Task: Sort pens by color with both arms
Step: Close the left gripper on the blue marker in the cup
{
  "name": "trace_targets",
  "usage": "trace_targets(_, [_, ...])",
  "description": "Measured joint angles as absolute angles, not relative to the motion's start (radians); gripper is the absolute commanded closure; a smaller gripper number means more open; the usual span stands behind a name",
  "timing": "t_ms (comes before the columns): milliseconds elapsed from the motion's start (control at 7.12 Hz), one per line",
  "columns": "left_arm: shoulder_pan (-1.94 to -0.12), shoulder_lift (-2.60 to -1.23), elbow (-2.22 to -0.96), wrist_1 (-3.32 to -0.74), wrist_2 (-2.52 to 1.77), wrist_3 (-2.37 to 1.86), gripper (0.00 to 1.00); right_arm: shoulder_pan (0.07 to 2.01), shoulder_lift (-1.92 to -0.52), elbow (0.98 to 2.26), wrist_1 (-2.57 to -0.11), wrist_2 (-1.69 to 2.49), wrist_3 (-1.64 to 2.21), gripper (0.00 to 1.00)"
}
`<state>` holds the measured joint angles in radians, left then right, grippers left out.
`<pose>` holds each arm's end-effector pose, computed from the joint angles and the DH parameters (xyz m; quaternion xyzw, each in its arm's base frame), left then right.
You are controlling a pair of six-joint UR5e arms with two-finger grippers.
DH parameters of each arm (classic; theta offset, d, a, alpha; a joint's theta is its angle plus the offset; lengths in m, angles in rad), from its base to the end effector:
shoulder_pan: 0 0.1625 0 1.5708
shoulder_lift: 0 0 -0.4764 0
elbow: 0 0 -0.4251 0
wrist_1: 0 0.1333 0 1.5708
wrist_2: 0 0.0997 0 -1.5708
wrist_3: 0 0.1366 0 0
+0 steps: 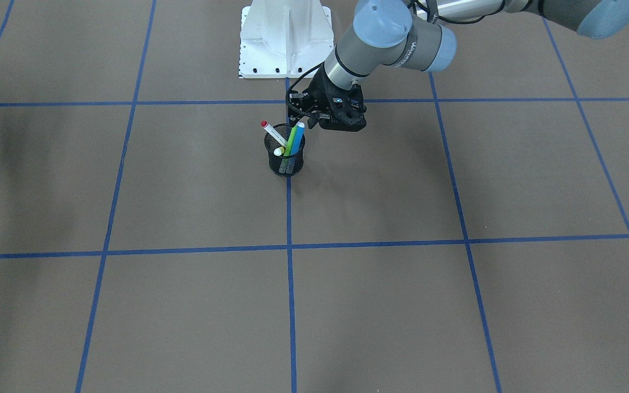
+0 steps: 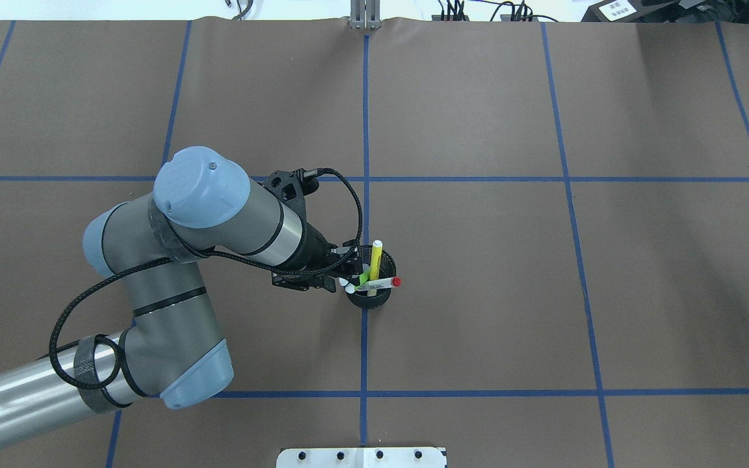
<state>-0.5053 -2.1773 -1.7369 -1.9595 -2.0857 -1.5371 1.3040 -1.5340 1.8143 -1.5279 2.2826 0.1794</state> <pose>0.6022 -0.4086 0.2131 -0.0640 0.5680 -0.0531 0.8188 -0.1034 -0.5455 0.5874 0.0710 -0.3687 -0.0964 0.9218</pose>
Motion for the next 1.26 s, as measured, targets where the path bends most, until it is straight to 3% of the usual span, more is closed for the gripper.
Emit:
trace_targets(562, [-0.506, -2.176, -1.736, -1.96, -2.086, -1.533, 0.64, 1.304, -1.534, 1.813, -1.528, 2.283, 0.179, 0.0])
trace_targets(1264, [-0.507, -2.176, -1.736, -1.961, -2.085, -1.528, 0.78, 1.304, -1.534, 1.813, -1.528, 2.283, 0.18, 0.0])
